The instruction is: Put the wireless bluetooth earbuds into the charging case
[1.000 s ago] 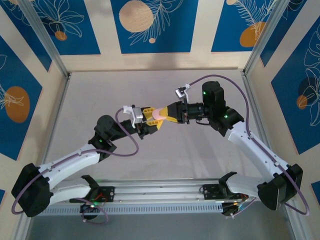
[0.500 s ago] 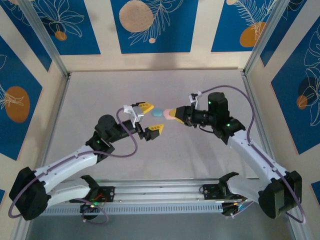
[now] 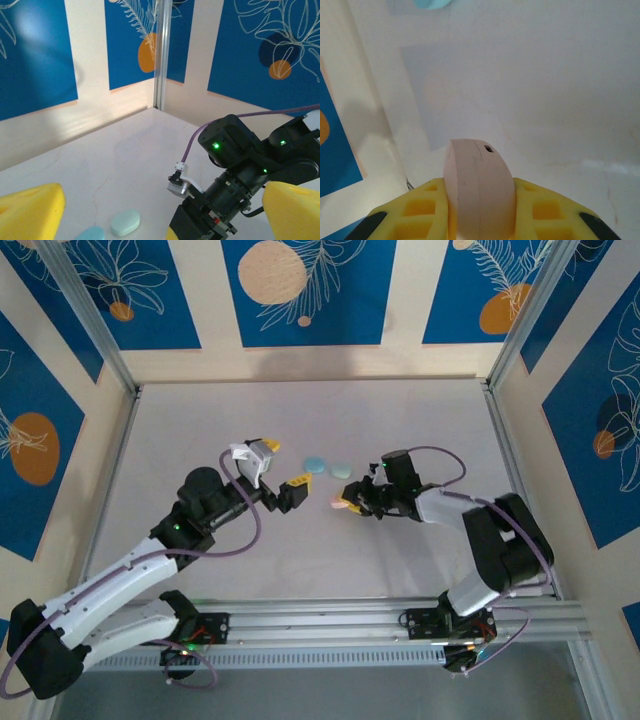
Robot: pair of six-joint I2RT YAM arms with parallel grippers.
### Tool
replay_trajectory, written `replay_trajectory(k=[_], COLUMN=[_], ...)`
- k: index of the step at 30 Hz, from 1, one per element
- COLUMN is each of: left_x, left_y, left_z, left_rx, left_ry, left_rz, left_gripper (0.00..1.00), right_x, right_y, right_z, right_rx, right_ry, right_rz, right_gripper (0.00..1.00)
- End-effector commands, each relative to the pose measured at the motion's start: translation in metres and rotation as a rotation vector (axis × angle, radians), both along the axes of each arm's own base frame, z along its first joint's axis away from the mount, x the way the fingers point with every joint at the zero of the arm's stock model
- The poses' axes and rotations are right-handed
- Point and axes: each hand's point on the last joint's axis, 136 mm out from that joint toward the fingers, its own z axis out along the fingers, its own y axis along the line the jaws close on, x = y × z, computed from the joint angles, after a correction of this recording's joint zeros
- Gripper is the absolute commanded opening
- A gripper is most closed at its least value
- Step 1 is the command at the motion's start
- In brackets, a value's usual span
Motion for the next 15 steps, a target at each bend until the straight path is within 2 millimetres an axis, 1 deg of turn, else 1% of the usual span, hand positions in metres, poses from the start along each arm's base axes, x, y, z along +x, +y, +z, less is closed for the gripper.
replay_trajectory(k=[1, 5, 7, 11, 15], left_x=[0.002, 0.002, 0.002, 0.004, 0.007], left_y=[0.007, 0.01, 0.011, 0.014, 0.015], left_z=[0.006, 0.004, 0.004, 0.003, 0.001], left_rx=[0.011, 0.026, 0.028, 0.032, 0.036], left_ry=[-0.004, 0.004, 0.003, 0.001, 0.006], left_rz=[0.042, 0.053, 0.062, 0.08, 0.094], left_gripper=[1.0, 1.0, 1.0, 1.0, 1.0], right_x=[0.023, 0.03, 0.032, 0.028, 0.022], right_y=[0.019, 0.035, 0.038, 0.035, 0.024], right_z=[0.007, -0.006, -0.014, -0.03, -0.037], right_rx=[0.016, 0.002, -0.015, -0.058, -0.122], right_ry=[-0.07, -0.06, -0.047, -0.009, 0.005], right_rz=[0.014, 0.046, 0.052, 0.05, 0.049], right_gripper=[0.2, 0.21, 0.22, 0.24, 0.28])
